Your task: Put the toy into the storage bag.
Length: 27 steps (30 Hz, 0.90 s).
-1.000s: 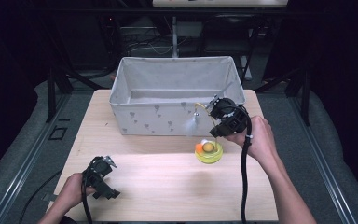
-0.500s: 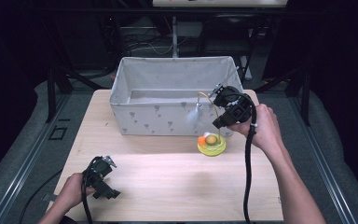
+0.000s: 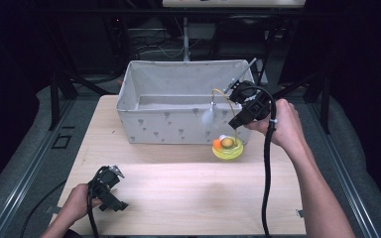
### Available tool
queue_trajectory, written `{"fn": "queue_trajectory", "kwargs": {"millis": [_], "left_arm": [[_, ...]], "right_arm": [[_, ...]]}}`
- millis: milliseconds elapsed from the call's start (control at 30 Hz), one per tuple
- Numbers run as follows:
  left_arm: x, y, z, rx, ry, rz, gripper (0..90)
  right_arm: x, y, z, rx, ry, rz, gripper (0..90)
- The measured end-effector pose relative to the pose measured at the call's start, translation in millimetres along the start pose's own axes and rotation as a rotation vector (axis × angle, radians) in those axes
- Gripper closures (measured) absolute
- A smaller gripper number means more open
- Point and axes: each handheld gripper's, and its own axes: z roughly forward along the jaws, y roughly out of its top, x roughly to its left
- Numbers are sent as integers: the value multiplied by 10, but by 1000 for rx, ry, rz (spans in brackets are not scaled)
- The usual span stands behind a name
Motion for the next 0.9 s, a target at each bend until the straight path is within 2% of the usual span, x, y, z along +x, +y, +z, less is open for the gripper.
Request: {"fn": "queue_trajectory", "kwargs": {"millis": [367, 900], "left_arm": [[-3, -2, -3, 0, -1, 3, 1], [1, -1, 4, 1, -5, 1, 1]], "right_arm": [[-127, 98, -161, -4, -10, 21, 882], [-200, 278, -364, -17, -26, 29, 882]]}}
